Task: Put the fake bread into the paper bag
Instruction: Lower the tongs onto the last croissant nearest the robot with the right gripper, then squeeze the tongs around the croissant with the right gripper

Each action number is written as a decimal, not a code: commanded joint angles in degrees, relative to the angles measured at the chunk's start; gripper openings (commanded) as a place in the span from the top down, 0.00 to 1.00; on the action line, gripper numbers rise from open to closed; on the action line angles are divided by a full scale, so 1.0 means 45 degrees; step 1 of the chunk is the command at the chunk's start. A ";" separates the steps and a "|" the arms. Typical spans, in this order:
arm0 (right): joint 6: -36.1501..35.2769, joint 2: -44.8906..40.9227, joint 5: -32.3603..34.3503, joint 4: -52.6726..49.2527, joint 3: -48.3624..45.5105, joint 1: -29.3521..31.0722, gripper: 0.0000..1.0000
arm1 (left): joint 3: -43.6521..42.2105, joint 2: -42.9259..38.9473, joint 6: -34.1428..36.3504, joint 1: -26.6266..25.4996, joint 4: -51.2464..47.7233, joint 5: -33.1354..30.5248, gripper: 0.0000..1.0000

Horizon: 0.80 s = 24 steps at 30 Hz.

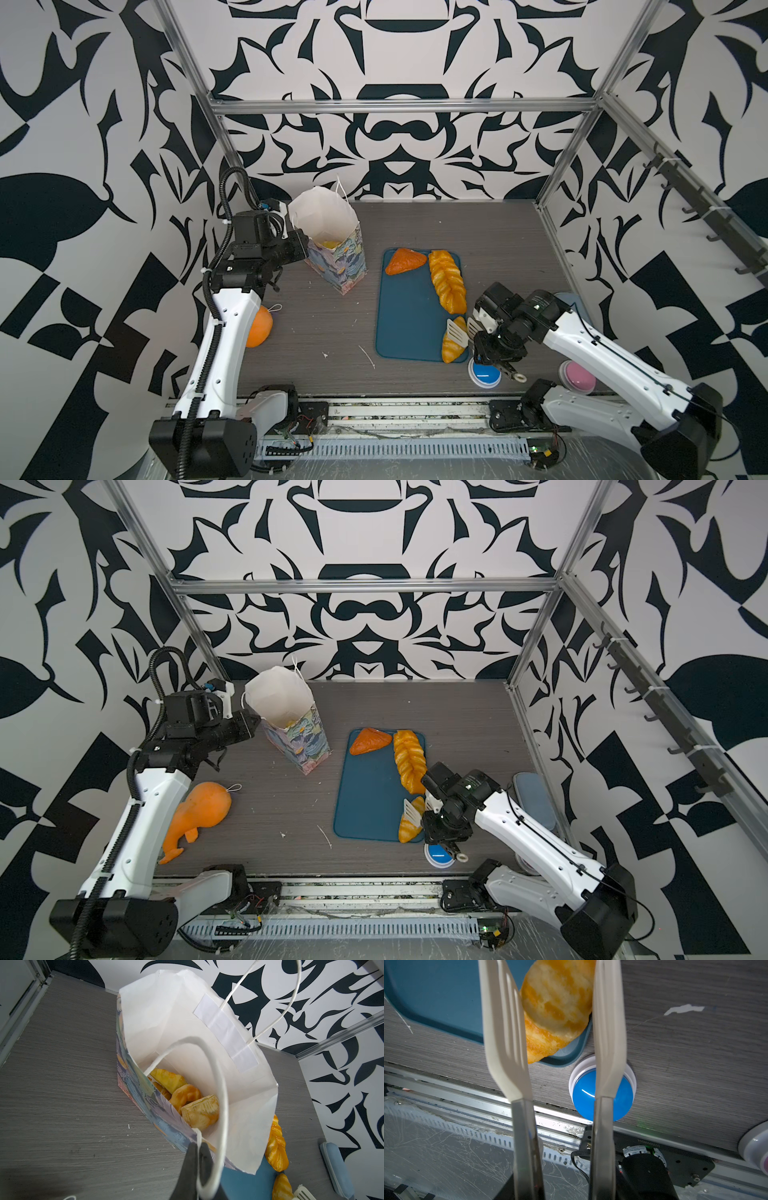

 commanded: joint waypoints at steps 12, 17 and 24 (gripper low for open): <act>0.0062 0.0375 -0.0449 0.0704 -0.0212 -0.0021 0.49 | -0.0051 0.0121 -0.0097 0.0016 0.0047 0.0283 1.00; 0.0043 0.0517 -0.0494 0.0918 -0.0142 0.0003 0.49 | -0.0038 0.0127 -0.0077 0.0031 0.0044 0.0258 1.00; -0.0003 0.0703 -0.0377 0.1070 -0.0006 -0.0012 0.52 | -0.0029 0.0114 -0.0073 0.0026 0.0043 0.0210 1.00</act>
